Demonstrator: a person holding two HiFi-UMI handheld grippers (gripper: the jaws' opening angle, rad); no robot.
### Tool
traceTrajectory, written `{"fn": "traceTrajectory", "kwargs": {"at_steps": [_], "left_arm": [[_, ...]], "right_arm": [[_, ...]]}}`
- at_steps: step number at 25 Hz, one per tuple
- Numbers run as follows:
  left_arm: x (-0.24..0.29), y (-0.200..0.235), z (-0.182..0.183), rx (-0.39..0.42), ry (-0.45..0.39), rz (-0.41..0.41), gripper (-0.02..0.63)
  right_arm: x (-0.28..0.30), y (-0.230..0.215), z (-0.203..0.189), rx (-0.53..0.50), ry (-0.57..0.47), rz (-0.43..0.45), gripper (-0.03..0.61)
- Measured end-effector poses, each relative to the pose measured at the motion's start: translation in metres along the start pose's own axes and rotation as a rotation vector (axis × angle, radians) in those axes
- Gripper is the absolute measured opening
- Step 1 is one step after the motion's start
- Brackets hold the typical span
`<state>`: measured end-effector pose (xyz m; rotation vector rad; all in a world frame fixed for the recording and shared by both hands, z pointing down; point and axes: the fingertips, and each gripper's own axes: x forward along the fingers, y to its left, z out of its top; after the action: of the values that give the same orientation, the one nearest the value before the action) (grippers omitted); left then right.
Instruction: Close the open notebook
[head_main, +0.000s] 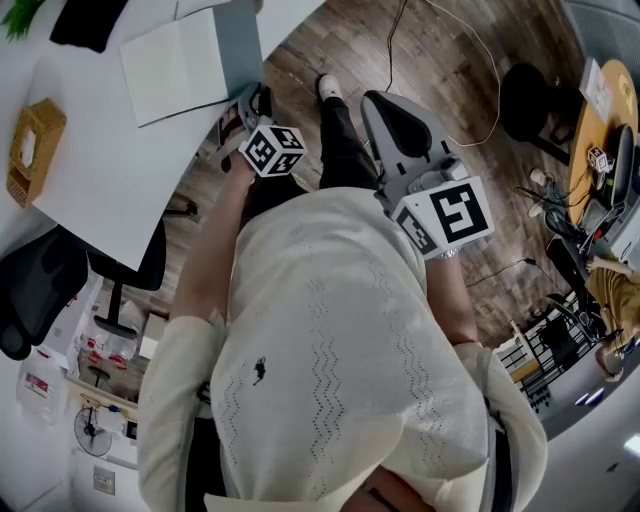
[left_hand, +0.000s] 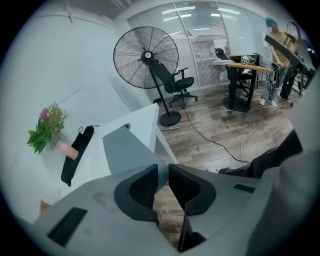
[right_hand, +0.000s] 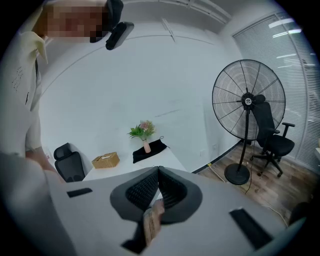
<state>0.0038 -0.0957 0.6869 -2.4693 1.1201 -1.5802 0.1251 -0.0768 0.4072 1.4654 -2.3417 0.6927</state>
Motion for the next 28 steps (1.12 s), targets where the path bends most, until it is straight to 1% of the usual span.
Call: {"fn": "traceTrajectory", "kwargs": {"at_steps": [3, 5, 10, 16, 20, 25, 28], "left_arm": [[-0.002, -0.001, 0.002, -0.005, -0.011, 0.008, 0.051], [-0.003, -0.002, 0.004, -0.032, -0.019, 0.005, 0.028], [-0.005, 0.001, 0.003, -0.136, -0.019, -0.018, 0.021], [-0.005, 0.002, 0.003, -0.203, -0.022, -0.048, 0.018], [-0.006, 0.002, 0.005, -0.28, -0.029, -0.084, 0.017], [-0.01, 0.004, 0.008, -0.357, -0.05, -0.131, 0.017], [-0.013, 0.007, 0.009, -0.444, -0.063, -0.167, 0.017]], "right_arm": [[-0.003, -0.002, -0.001, 0.004, -0.003, -0.007, 0.002], [-0.004, -0.005, 0.0, 0.005, -0.007, -0.012, 0.002], [-0.007, -0.008, 0.002, 0.004, -0.012, -0.023, 0.002], [-0.009, -0.011, 0.004, -0.001, -0.019, -0.028, 0.002], [-0.011, -0.01, 0.005, -0.004, -0.026, -0.025, 0.002], [-0.013, -0.007, 0.009, -0.012, -0.035, -0.02, 0.002], [-0.013, -0.004, 0.01, -0.016, -0.038, -0.015, 0.002]]}}
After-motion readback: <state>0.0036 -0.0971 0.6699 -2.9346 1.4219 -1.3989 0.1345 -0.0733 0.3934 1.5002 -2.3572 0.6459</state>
